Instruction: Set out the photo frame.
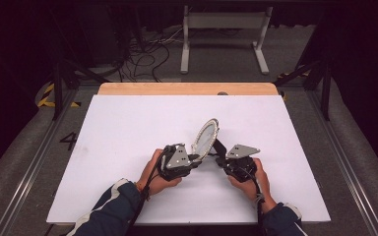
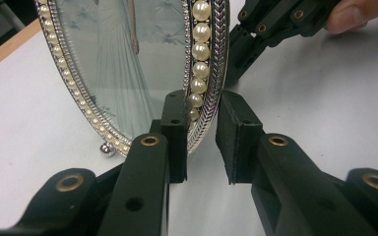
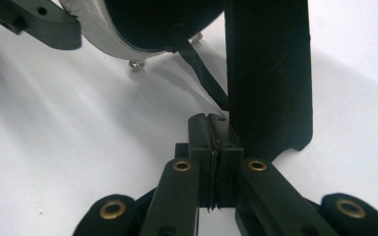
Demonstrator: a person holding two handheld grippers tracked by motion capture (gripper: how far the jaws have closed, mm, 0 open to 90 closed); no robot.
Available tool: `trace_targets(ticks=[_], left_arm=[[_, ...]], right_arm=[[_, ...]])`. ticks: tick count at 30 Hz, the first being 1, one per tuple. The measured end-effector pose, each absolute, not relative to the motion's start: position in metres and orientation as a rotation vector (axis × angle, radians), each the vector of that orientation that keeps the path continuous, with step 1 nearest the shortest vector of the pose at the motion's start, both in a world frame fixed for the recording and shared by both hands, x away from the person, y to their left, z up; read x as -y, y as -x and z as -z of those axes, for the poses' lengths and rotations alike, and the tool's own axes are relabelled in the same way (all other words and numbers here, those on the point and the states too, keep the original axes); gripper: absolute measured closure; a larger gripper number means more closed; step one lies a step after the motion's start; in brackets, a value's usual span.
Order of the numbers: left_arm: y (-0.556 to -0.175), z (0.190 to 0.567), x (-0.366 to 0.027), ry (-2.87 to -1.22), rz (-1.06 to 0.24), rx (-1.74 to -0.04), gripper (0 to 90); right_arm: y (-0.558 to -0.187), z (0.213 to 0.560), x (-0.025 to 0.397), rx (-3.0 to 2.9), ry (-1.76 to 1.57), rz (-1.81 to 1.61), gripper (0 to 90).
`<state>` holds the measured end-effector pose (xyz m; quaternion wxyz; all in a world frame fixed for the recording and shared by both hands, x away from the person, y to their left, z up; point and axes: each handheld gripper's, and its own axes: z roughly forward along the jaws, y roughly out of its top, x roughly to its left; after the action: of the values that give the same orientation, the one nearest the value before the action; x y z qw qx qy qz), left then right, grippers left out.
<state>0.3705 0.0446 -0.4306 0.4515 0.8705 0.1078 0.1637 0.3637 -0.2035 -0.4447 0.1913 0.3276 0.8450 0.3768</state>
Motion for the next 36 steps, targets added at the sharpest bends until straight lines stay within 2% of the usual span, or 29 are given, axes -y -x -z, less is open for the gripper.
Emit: trace_targets(ticks=[5, 9, 13, 25, 30, 31, 32, 36], left_arm=[[-0.37, 0.431, -0.042, -2.139, -0.37, -0.253, 79.1], [-0.37, 0.432, -0.04, -2.132, -0.382, -0.282, 74.6], [-0.364, 0.427, -0.043, -2.124, -0.409, -0.249, 74.2], [-0.359, 0.425, -0.082, -2.129, -0.392, -0.306, 54.5], [-0.352, 0.434, -0.111, -2.184, -0.443, -0.347, 54.2], [-0.349, 0.437, -0.121, -2.188, -0.439, -0.375, 49.3], [-0.348, 0.438, -0.127, -2.193, -0.434, -0.386, 47.1], [-0.341, 0.442, -0.143, -2.187, -0.438, -0.429, 42.1]], right_arm=[[-0.368, 0.445, 0.206, -2.346, -0.945, -1.05, 89.6], [-0.373, 0.448, 0.211, -2.328, -0.977, -1.091, 88.7], [-0.374, 0.449, 0.212, -2.318, -0.968, -1.097, 88.0], [-0.361, 0.44, 0.211, -2.287, -0.944, -1.162, 78.3], [-0.351, 0.434, 0.207, -2.293, -0.928, -1.228, 65.7], [-0.348, 0.433, 0.207, -2.28, -0.942, -1.256, 59.0], [-0.347, 0.432, 0.207, -2.274, -0.957, -1.271, 56.5], [-0.345, 0.432, 0.203, -2.268, -0.966, -1.27, 53.1]])
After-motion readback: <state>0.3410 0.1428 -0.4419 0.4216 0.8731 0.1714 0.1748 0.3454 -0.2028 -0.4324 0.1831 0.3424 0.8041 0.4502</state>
